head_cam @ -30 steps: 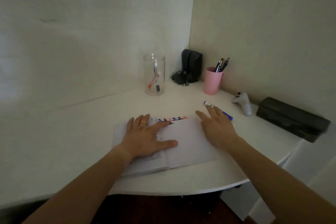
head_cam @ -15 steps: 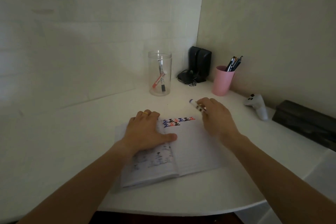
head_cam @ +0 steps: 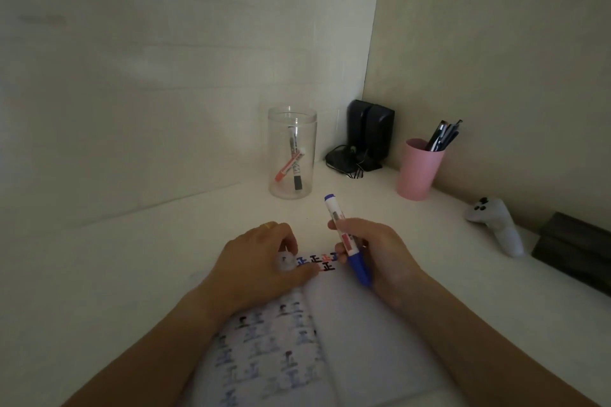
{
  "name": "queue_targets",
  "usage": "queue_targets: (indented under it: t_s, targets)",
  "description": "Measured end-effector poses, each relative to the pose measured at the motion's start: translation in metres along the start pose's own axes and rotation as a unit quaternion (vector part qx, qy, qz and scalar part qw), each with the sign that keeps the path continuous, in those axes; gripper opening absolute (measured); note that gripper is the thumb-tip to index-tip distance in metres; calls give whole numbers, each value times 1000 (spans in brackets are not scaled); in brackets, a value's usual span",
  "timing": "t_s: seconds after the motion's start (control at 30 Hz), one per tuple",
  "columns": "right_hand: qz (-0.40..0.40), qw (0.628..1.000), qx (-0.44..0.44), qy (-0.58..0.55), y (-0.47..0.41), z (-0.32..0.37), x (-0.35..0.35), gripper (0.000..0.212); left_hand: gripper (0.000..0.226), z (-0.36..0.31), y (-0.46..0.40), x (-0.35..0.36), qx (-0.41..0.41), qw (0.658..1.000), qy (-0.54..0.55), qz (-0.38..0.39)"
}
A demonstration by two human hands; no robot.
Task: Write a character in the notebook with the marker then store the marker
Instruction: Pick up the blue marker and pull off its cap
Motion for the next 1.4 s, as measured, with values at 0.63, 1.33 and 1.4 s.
queue_targets:
  t_s: [0.63, 1.33, 1.4]
  targets:
    - [53, 988, -142, -24, 17, 17, 10, 42, 31, -44, 7, -35, 143, 979, 92, -114]
    - [-29, 979, -196, -49, 29, 30, 8, 33, 31, -61, 3, -29, 151, 984, 89, -33]
    - [-25, 980, -190, -49, 31, 30, 12, 32, 33, -56, 2, -29, 118, 971, 206, -4]
Point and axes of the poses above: each hand's wrist, its own y-axis away from the middle knuckle, its own x-axis out of the palm, z = x × y, the point moved 9 cm from there along -y, towards the middle knuckle, and after that the axes turned 15 degrees about -z, right-handed, at the moved point
